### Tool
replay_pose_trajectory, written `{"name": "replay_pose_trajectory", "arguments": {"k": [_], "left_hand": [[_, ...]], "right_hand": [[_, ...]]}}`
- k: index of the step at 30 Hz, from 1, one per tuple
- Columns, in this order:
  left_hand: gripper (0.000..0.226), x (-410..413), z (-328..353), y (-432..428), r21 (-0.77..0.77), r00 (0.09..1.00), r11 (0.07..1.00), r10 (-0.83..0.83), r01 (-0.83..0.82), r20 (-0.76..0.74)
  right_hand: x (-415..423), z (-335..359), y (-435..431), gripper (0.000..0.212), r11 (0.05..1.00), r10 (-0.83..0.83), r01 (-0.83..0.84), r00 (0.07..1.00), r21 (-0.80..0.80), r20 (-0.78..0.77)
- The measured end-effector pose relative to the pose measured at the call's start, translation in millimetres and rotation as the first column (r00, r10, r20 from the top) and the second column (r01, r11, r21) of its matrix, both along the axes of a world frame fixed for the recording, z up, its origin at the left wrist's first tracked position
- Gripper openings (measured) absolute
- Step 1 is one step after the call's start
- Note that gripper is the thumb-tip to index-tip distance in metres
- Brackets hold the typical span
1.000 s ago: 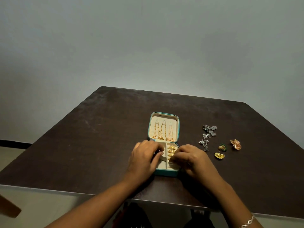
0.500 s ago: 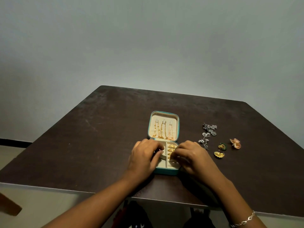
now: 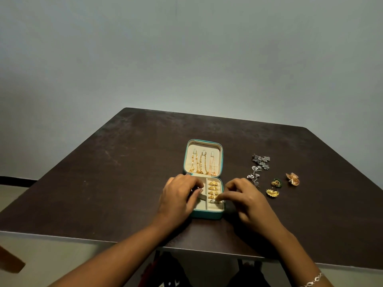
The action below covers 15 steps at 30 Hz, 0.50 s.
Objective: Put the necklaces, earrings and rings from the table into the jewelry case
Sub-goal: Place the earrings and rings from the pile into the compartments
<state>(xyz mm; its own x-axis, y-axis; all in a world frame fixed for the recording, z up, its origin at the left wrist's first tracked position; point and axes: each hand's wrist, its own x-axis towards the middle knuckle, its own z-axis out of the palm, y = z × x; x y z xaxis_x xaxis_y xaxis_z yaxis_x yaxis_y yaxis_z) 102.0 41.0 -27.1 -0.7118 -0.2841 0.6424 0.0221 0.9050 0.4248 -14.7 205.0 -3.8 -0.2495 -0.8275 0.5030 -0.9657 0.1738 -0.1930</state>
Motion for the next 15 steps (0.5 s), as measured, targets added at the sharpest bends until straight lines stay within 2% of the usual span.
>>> {"name": "replay_pose_trajectory", "arguments": {"k": [5, 9, 15], "left_hand": [[0.017, 0, -1, 0, -0.001, 1.000, 1.000, -0.003, 0.003, 0.007], [0.017, 0, 0, 0, -0.002, 1.000, 1.000, -0.004, 0.004, 0.012], [0.018, 1, -1, -1, -0.005, 0.999, 1.000, -0.013, 0.013, -0.037]], "right_hand": [[0, -4, 6, 0.043, 0.999, 0.009, -0.005, 0.994, -0.037, 0.109], [-1, -12, 10, 0.048, 1.000, 0.022, -0.022, 0.993, -0.006, 0.115], [2, -13, 15, 0.051, 0.995, 0.034, -0.004, 0.955, -0.104, 0.294]]}}
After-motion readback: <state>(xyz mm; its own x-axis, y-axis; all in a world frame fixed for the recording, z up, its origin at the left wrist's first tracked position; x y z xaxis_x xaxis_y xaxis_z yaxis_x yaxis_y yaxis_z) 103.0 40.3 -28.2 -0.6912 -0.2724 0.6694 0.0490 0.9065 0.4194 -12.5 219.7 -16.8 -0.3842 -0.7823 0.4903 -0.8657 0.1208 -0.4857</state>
